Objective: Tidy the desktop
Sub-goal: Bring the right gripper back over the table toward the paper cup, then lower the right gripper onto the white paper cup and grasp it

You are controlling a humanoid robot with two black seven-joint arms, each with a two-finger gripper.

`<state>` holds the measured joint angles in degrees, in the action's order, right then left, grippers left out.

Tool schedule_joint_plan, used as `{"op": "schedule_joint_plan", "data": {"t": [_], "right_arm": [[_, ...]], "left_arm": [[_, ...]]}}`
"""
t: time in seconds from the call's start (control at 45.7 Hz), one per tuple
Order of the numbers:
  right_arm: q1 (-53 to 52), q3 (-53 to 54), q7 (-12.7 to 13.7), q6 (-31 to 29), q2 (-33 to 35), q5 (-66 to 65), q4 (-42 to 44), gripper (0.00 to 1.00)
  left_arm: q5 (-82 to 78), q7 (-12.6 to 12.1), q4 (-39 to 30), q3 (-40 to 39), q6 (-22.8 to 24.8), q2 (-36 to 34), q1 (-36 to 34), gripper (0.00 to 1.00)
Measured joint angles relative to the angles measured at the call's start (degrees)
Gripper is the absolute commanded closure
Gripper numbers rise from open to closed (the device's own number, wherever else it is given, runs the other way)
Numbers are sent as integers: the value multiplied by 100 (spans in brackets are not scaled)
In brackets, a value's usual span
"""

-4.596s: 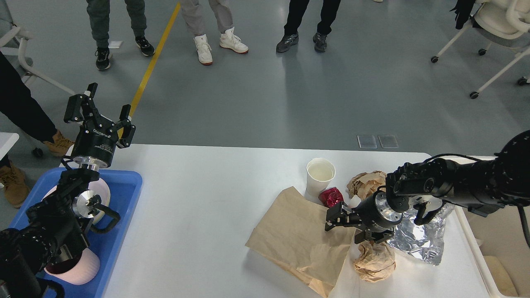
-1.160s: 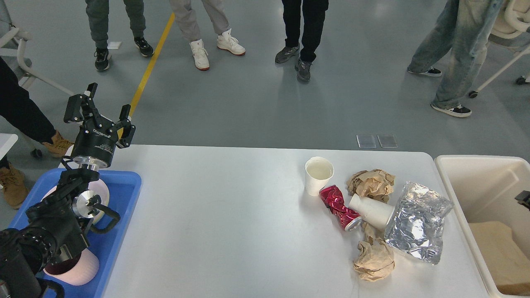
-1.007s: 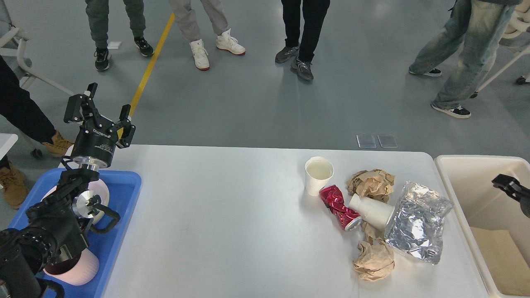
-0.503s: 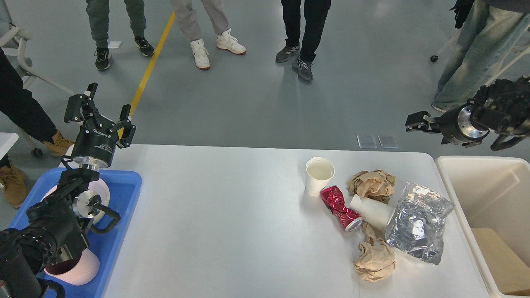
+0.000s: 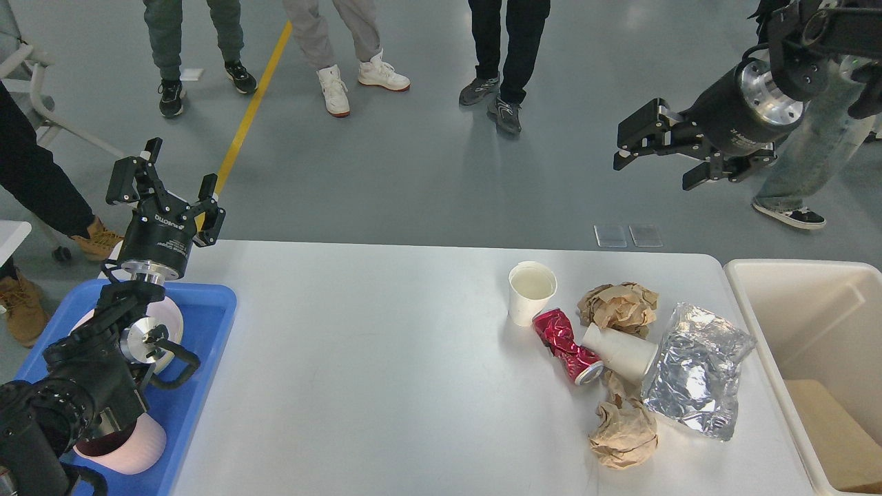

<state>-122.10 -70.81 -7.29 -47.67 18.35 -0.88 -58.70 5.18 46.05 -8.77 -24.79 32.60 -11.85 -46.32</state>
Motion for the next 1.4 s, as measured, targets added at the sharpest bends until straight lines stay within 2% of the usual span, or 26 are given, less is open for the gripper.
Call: {"op": "schedule_joint_plan", "data": {"t": [0.109, 0.241, 0.328, 0.503, 0.635, 0.81, 1.029, 1.357, 1.401], "right_arm": [[-173, 14, 0, -293, -96, 0, -8, 0], [21, 89, 0, -100, -169, -9, 28, 0], [488, 99, 5, 290, -307, -16, 107, 0], [1841, 95, 21, 1630, -884, -5, 447, 0], [2586, 98, 26, 2148, -1226, 10, 862, 0], [3191, 333, 38, 2351, -1472, 315, 1315, 0], [3866, 415, 182, 2456, -1765, 481, 1992, 0], [4692, 420, 322, 3152, -2091, 510, 2727, 0], [4796, 420, 344, 3178, -2128, 510, 2828, 7]], "left_arm": [[0, 0, 0, 0, 0, 2, 0, 4], [0, 0, 0, 0, 0, 2, 0, 4], [0, 0, -1, 0, 0, 2, 0, 4], [0, 0, -3, 0, 0, 4, 0, 4], [0, 0, -3, 0, 0, 4, 0, 4], [0, 0, -3, 0, 0, 5, 0, 4], [0, 0, -1, 0, 0, 2, 0, 4], [0, 0, -2, 0, 0, 4, 0, 4], [0, 0, -2, 0, 0, 5, 0, 4]]}}
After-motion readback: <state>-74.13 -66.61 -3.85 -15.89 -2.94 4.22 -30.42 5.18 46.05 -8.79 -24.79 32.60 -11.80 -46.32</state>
